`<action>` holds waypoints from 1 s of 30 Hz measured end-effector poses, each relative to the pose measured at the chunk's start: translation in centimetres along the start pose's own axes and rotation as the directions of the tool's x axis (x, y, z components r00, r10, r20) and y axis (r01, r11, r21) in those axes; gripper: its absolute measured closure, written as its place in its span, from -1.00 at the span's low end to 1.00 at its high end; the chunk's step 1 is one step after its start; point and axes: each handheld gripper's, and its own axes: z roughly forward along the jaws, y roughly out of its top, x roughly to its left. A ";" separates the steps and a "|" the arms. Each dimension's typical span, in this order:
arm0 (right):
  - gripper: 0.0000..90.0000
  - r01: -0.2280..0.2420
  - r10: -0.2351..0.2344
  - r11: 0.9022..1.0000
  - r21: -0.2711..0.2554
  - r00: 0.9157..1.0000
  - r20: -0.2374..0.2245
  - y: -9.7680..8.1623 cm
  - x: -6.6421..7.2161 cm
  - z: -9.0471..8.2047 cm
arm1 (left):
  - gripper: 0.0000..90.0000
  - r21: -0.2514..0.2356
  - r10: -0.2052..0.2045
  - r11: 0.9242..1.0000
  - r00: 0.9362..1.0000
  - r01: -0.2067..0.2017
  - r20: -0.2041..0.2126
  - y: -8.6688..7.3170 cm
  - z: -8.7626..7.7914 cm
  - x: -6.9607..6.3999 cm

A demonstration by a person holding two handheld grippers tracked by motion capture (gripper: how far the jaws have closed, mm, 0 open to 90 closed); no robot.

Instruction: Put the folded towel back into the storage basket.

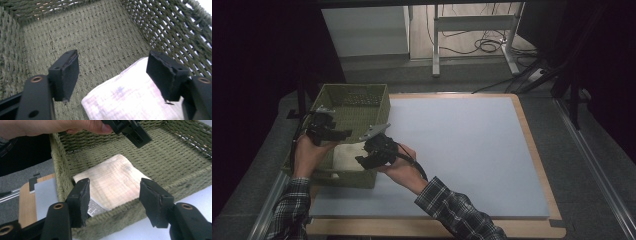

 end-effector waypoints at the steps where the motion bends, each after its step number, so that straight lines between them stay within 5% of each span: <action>1: -0.12 -0.001 0.001 1.000 0.000 1.000 -0.001 -0.1 -0.1 -0.2 | -0.49 -0.005 -0.004 1.000 1.000 0.004 0.004 0.1 0.0 -0.1; 16: -0.30 -0.023 0.023 1.000 0.002 1.000 0.010 -2.0 -2.1 -2.9 | -0.78 -0.067 -0.027 0.997 0.995 0.034 0.099 1.6 -0.1 -2.4; 30: -0.50 -0.064 0.062 0.998 0.024 0.997 0.052 -5.1 -5.0 -5.7 | -0.92 -0.081 0.025 0.997 0.987 -0.012 0.160 3.5 0.6 -5.8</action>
